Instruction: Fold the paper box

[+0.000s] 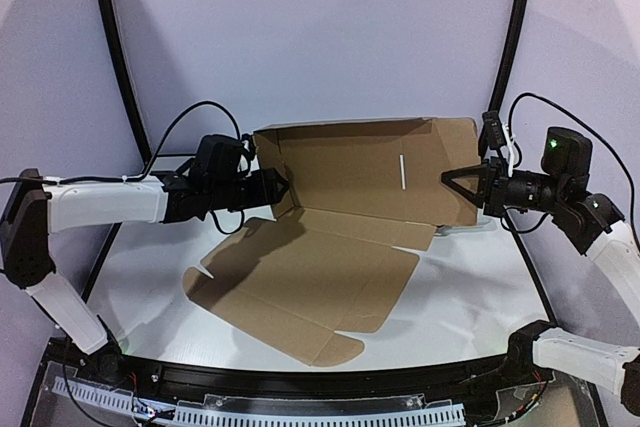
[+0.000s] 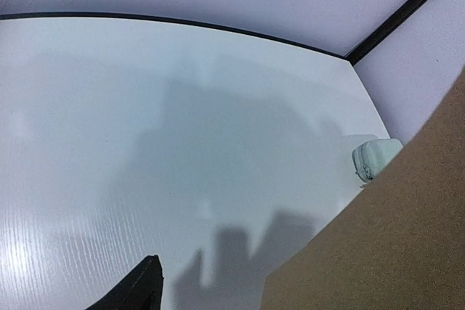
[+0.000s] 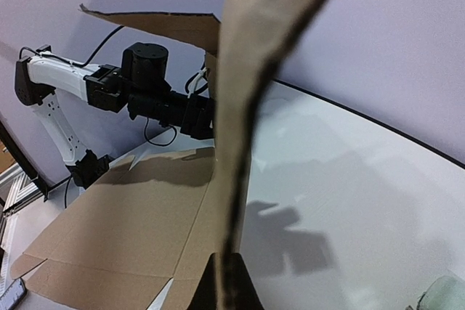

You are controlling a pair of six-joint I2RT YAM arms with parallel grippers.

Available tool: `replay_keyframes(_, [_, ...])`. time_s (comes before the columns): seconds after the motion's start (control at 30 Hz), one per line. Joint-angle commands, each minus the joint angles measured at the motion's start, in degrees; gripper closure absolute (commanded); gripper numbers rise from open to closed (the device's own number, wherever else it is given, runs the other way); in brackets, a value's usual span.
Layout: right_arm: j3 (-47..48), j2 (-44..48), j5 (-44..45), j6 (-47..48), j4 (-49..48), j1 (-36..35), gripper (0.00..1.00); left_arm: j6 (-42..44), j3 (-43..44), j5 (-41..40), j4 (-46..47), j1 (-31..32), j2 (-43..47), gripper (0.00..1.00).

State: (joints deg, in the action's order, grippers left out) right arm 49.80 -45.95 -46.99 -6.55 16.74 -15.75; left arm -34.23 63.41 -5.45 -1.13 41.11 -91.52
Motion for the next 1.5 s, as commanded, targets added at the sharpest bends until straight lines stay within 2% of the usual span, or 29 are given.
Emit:
replay_keyframes(0.0, [0.9,0.4,-1.0,-0.6,-2.8,-0.1,1.0,0.0,-2.1,-3.3,-1.4,-0.3,5.2,0.26])
replay_keyframes(0.3, [0.7,-0.5,-1.2,0.0,-2.5,-0.1,1.0,-0.1,-3.6,-1.4,2.3,-0.3,8.9,0.21])
replay_keyframes(0.43, [0.8,-0.6,-1.6,-0.1,-2.6,-0.1,1.0,0.3,-2.4,-0.8,3.0,-0.3,8.4,0.22])
replay_keyframes(0.53, [0.8,-0.3,-1.6,-0.1,-2.6,-0.1,1.0,0.3,-1.8,-2.9,2.6,-0.3,8.2,0.31])
replay_keyframes(0.67, [0.7,0.1,-1.9,-0.4,-2.9,-0.1,1.0,0.6,-1.6,-5.0,2.3,-0.3,7.7,0.49])
replay_keyframes(0.87, [0.6,0.1,-3.5,-0.7,-3.5,-0.1,1.0,1.2,-0.8,-3.3,3.6,-0.3,5.8,0.52])
replay_keyframes(0.97, [0.6,-0.2,-3.8,-0.8,-3.5,-0.1,1.0,1.4,0.0,-2.8,3.8,-0.4,4.9,0.6])
replay_keyframes(1.1, [0.5,-0.2,-3.6,-0.3,-3.1,-0.1,1.0,2.0,0.9,-3.6,3.2,-0.3,4.2,0.83])
replay_keyframes(1.23, [0.5,-0.4,-3.7,-0.3,-2.9,0.0,1.0,3.3,0.8,-5.6,2.6,-0.3,4.1,0.97])
replay_keyframes(1.37, [0.6,-0.5,-3.3,-0.1,-2.8,-0.1,1.0,5.1,0.0,-7.2,2.7,-0.3,4.6,0.99])
replay_keyframes(1.4, [0.6,-0.6,-3.0,0.0,-2.6,-0.1,0.99,5.4,-0.3,-7.6,2.6,-0.3,4.8,0.99])
replay_keyframes(1.47, [0.6,-0.6,-1.3,0.3,-1.9,-0.1,0.82,7.2,-0.7,-9.0,2.3,-0.3,5.2,0.99])
